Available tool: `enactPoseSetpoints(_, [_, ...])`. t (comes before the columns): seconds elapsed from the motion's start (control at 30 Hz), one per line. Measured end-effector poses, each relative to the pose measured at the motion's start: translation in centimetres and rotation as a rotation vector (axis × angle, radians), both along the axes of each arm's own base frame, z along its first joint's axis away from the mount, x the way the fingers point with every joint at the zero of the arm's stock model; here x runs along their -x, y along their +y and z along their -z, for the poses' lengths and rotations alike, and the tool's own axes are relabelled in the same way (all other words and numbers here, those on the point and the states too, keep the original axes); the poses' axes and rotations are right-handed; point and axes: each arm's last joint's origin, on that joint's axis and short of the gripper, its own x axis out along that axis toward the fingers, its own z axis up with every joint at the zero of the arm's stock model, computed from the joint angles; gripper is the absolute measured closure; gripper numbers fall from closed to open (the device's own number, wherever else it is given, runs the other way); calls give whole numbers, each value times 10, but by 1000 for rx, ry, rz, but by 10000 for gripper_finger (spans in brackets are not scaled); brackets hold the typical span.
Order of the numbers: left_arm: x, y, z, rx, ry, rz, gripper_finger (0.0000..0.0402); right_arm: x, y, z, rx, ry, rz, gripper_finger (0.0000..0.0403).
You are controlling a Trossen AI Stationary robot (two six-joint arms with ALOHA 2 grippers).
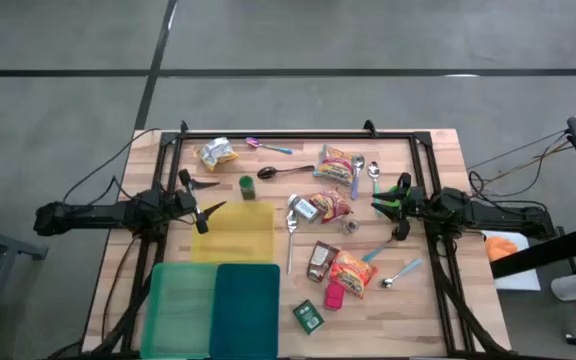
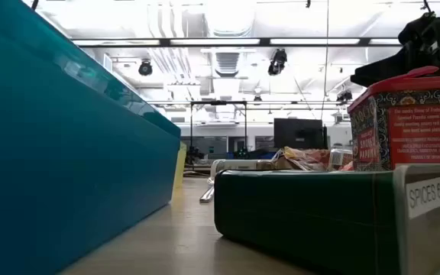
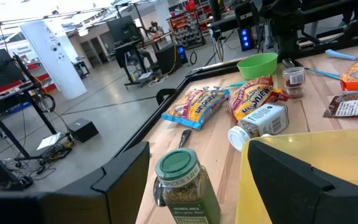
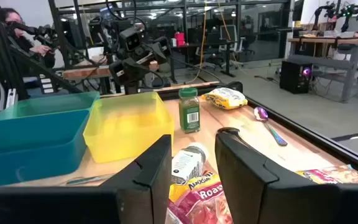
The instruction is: Pick & Place Food Item
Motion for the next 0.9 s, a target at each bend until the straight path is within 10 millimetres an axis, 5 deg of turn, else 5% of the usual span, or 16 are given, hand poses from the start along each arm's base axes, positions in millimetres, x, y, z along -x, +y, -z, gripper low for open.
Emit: enactPoseSetpoints(0.9, [0,0,0,0,0,0,126,0,0,-4,-18,-42,3,282])
